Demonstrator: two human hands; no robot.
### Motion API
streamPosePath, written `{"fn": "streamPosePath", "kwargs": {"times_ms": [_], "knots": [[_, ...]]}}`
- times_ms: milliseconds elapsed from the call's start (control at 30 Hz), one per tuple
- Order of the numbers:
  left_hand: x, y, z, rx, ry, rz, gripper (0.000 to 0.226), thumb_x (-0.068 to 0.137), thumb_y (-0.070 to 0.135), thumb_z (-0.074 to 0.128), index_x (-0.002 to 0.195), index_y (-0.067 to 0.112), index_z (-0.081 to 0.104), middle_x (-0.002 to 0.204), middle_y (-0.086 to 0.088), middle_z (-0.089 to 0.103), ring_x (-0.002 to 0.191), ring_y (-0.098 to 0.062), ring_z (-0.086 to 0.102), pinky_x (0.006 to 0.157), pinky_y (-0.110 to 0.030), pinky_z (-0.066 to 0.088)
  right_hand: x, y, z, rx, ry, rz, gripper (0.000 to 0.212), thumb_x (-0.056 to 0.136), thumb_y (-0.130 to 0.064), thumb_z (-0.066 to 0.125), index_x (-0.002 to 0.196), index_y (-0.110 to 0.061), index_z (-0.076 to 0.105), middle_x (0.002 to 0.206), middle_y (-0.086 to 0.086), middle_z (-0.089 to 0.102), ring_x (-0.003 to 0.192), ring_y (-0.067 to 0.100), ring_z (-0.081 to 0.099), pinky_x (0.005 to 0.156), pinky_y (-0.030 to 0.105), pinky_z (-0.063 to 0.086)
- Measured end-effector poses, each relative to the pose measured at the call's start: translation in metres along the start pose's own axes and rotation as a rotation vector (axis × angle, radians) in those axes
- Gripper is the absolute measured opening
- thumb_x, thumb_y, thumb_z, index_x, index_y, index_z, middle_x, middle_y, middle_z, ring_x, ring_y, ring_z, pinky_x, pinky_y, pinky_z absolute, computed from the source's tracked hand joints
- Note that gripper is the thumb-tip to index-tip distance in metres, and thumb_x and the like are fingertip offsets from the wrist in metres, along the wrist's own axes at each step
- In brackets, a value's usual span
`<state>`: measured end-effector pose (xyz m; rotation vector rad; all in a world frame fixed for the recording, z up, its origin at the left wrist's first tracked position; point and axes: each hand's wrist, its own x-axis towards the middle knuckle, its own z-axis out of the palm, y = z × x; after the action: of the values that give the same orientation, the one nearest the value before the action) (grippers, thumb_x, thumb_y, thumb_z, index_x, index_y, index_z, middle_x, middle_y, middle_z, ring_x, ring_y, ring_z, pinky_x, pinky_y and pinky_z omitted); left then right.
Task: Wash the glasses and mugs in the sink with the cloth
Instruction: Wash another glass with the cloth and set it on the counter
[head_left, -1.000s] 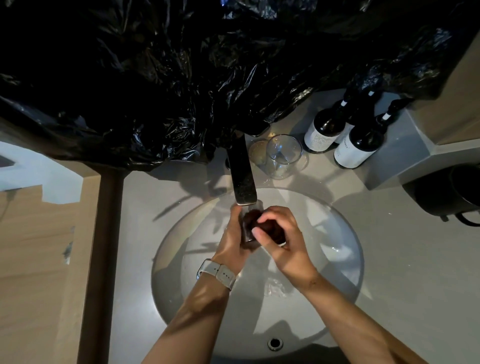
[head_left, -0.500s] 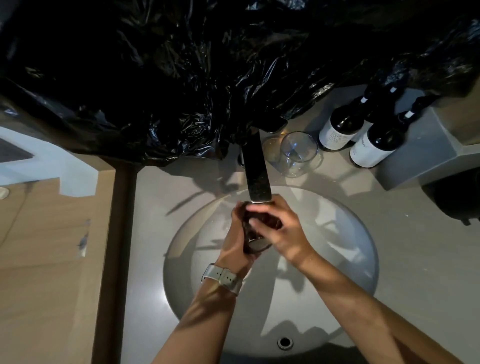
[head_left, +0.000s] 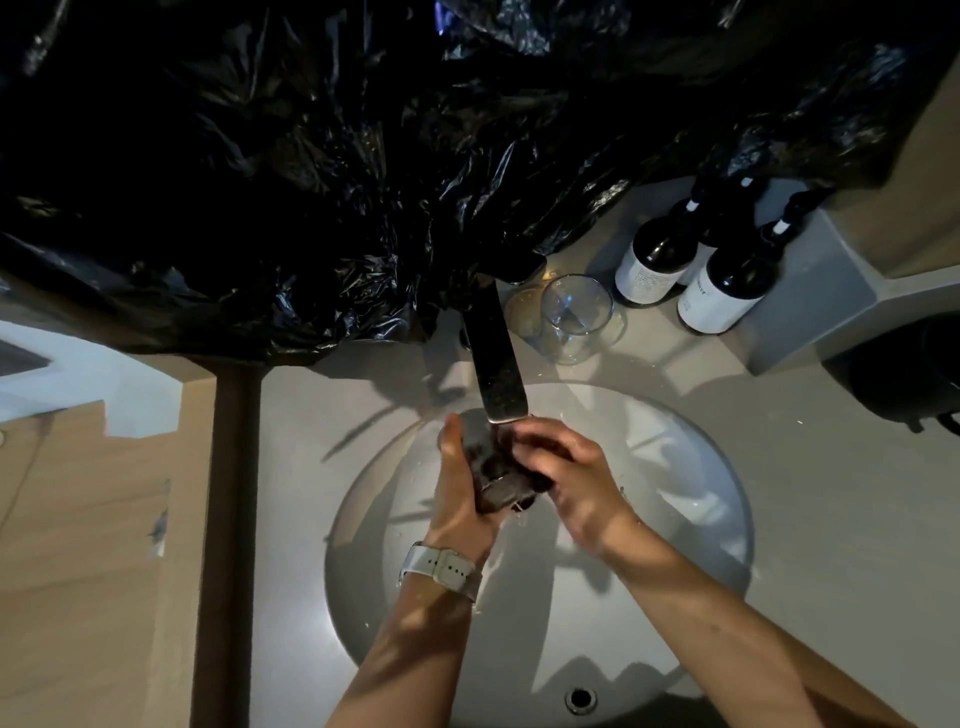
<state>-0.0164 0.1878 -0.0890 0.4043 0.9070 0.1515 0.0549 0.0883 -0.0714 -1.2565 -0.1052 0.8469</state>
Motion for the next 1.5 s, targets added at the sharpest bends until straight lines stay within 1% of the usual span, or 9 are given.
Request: {"fn": "streamPosePath", "kwargs": {"times_ms": [167,333,533,767,867,1000,1100,1267,1500], "knots": [[-0.008,-0.005,0.001,0.107,0.085,0.099,0.057,0.087,0.06,0.055,0.109,0.009,0.069,0.105,-0.017,0.074,0.095,-0.03,0.072,0.087,-0.046,0.056,-0.006,-0.006,0.007,-0.253,-0.107,-0.144,0.024,0.076,0.004,0.074,0.09,-0.014,0.077,0.107,0.005,0.06,0.104,0.015,0.063,0.095,0.026,0.05],[-0.015,-0.006,0.008,0.113,0.063,0.1,0.06,0.094,0.06,0.046,0.117,0.009,0.068,0.118,-0.021,0.069,0.113,-0.036,0.065,0.101,-0.05,0.047,0.0,-0.009,0.0,-0.033,0.005,0.014,0.024,0.08,0.003,0.069,0.092,-0.017,0.076,0.103,0.007,0.071,0.101,0.026,0.067,0.09,0.035,0.051],[-0.016,-0.017,0.001,0.147,0.082,0.19,0.072,0.078,0.064,0.065,0.123,0.007,0.062,0.122,-0.015,0.067,0.11,-0.027,0.067,0.093,-0.044,0.054,-0.011,-0.008,0.01,-0.41,-0.15,-0.229,0.027,0.075,0.001,0.076,0.089,-0.022,0.076,0.102,0.004,0.061,0.1,0.01,0.062,0.092,0.02,0.045],[-0.025,-0.005,0.01,0.228,0.096,0.272,0.077,0.089,0.069,0.048,0.126,0.003,0.061,0.12,-0.021,0.068,0.113,-0.036,0.065,0.1,-0.049,0.049,-0.012,-0.003,-0.012,0.245,0.057,0.209,0.028,0.082,-0.007,0.068,0.11,-0.007,0.068,0.111,0.02,0.068,0.099,0.033,0.065,0.067,0.037,0.056],[-0.016,-0.007,0.01,0.311,0.202,0.325,0.101,0.07,0.086,0.056,0.127,0.003,0.055,0.119,-0.022,0.067,0.11,-0.036,0.065,0.105,-0.056,0.044,-0.023,0.002,-0.015,0.342,0.035,0.223,0.044,0.084,-0.016,0.068,0.125,-0.004,0.059,0.126,0.023,0.061,0.116,0.043,0.057,0.071,0.04,0.056],[-0.016,-0.001,0.009,0.51,0.089,0.318,0.088,0.077,0.088,0.039,0.121,0.017,0.067,0.113,-0.01,0.073,0.107,-0.026,0.068,0.104,-0.05,0.047,-0.024,-0.006,-0.012,0.333,0.112,0.134,0.035,0.082,-0.013,0.067,0.116,-0.006,0.064,0.12,0.019,0.065,0.116,0.039,0.058,0.095,0.054,0.044],[-0.019,0.003,0.006,0.563,0.012,0.302,0.077,0.089,0.075,0.025,0.118,0.022,0.071,0.11,-0.007,0.075,0.104,-0.025,0.07,0.101,-0.05,0.05,-0.029,-0.014,-0.008,0.231,0.076,0.081,0.026,0.082,-0.017,0.071,0.106,-0.012,0.068,0.11,0.013,0.069,0.106,0.032,0.063,0.084,0.05,0.048],[-0.02,0.001,0.001,0.457,0.018,0.254,0.085,0.067,0.073,0.066,0.123,0.009,0.062,0.112,-0.019,0.071,0.096,-0.031,0.072,0.079,-0.046,0.059,-0.036,-0.011,0.0,-0.095,0.016,-0.155,0.02,0.081,-0.014,0.074,0.101,-0.013,0.071,0.105,0.012,0.065,0.096,0.026,0.064,0.077,0.035,0.054],[-0.015,-0.004,0.002,0.053,-0.027,0.038,0.065,0.093,0.06,0.052,0.13,0.007,0.06,0.13,-0.022,0.063,0.121,-0.036,0.06,0.111,-0.05,0.04,-0.005,-0.012,0.003,-0.264,0.027,-0.193,0.019,0.079,-0.005,0.073,0.09,-0.02,0.075,0.106,0.004,0.058,0.101,0.016,0.061,0.089,0.034,0.049]]}}
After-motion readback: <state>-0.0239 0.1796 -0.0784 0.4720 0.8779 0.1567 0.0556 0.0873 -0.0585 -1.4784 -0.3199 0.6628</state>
